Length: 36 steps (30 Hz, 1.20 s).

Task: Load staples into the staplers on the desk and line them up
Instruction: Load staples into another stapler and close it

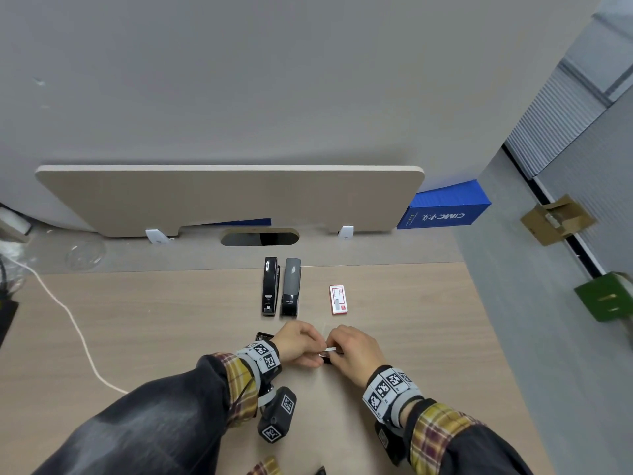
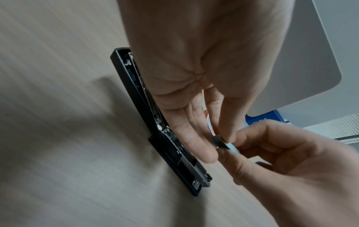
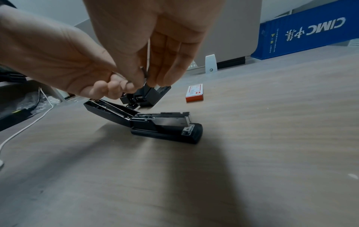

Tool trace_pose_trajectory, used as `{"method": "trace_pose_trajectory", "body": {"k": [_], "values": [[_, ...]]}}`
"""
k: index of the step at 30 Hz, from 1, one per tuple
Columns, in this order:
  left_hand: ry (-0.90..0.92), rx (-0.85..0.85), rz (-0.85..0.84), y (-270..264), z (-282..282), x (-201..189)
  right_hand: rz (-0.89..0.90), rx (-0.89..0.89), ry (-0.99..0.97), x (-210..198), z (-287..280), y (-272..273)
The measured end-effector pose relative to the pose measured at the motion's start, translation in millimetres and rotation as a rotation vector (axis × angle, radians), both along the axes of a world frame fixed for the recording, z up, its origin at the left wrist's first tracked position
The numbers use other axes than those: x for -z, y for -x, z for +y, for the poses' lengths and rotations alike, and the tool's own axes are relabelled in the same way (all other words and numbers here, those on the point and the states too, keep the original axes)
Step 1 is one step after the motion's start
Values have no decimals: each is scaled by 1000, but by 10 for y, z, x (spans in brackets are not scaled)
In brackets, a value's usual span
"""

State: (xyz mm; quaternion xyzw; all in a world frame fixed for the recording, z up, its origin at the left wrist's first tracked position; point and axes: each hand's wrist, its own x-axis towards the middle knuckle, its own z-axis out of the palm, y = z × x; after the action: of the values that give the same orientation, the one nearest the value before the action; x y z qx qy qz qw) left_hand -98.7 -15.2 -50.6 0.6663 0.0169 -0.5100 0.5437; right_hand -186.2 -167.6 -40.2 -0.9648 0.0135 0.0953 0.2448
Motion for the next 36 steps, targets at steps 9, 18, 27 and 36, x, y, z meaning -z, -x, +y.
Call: {"method": "trace_pose_trajectory", "body": {"k": [9, 18, 27, 36], "values": [[-24, -32, -92, -13, 0, 64, 63, 1, -5, -41, -8, 1], [-191, -96, -216, -39, 34, 173, 28, -8, 187, 111, -82, 49], [-274, 20, -177, -19, 52, 227, 35, -63, 265, 353, -30, 51], [-281, 38, -170, -40, 44, 249, 73, -88, 271, 309, -45, 1]]}}
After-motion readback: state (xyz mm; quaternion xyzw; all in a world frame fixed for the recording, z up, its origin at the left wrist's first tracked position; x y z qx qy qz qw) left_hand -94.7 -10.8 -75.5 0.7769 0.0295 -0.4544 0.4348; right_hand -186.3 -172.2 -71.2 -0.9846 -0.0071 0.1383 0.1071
